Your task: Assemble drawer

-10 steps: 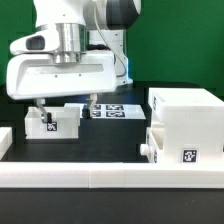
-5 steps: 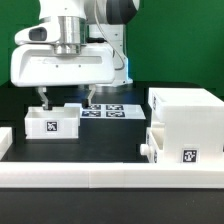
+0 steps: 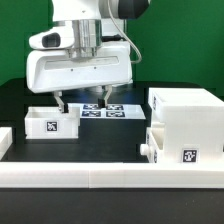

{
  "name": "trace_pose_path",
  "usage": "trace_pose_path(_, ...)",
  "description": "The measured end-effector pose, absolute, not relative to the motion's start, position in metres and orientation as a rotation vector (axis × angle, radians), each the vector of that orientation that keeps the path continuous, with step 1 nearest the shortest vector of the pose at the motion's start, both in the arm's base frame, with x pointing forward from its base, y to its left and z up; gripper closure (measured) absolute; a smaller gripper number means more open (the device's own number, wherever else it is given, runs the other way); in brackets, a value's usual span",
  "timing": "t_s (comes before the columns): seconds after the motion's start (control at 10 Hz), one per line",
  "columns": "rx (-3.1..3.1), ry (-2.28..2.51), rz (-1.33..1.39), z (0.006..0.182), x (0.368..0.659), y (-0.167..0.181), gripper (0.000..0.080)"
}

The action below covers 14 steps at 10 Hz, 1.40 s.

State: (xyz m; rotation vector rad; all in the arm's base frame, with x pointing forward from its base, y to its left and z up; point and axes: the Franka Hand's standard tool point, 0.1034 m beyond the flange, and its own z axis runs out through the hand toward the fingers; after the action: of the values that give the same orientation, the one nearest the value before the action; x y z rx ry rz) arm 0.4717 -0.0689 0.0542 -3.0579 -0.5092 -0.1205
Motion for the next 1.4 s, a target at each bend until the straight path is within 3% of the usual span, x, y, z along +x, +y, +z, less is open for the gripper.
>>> trace_pose_path(0.5, -3.120, -0.452, -0.201, 0.042, 0.440, -0.090, 0.0151)
trace_pose_path(0.9, -3.118, -0.463, -0.203, 0.042, 0.443, -0.088, 0.0151)
trace_pose_path(1.4, -3.123, -0.294, -0.125, 0.010, 0.420, -0.090, 0.0151)
